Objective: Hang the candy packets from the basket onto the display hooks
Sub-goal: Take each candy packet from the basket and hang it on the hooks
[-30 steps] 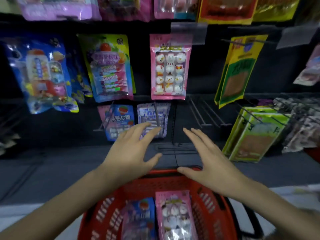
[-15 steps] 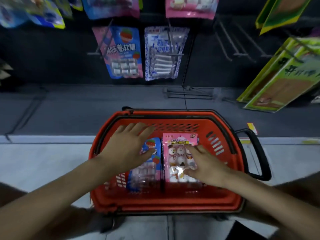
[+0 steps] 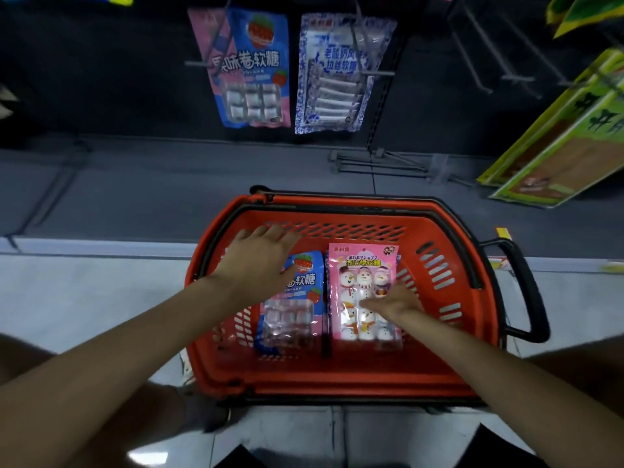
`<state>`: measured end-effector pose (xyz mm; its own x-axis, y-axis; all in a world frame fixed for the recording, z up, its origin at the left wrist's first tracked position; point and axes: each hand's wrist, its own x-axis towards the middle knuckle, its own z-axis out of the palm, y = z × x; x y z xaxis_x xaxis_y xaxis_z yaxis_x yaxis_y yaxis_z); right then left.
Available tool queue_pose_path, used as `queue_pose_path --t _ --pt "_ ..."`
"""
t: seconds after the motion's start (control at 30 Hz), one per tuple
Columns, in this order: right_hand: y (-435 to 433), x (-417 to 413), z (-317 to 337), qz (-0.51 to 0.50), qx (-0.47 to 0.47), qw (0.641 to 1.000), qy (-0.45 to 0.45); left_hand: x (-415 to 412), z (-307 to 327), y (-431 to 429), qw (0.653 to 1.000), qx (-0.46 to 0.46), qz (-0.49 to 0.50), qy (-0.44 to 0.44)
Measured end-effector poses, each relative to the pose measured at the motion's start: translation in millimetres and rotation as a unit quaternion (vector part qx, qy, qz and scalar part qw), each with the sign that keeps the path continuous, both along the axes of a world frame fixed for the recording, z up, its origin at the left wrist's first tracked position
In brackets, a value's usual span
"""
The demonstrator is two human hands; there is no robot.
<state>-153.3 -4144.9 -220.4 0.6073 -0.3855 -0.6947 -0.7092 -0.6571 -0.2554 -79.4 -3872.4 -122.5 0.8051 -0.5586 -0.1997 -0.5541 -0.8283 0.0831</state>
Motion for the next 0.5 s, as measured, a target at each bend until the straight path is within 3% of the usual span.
queue_pose_path --t 0.23,0.5 --pt "9 4 14 0.025 -0.135 0.989 -0.049 2 9 -5 1.000 -0.006 -0.004 -0.007" --pt "-24 2 34 0.008 -0.013 0.990 -0.139 2 19 -14 1.000 -0.007 -0.009 -0.019"
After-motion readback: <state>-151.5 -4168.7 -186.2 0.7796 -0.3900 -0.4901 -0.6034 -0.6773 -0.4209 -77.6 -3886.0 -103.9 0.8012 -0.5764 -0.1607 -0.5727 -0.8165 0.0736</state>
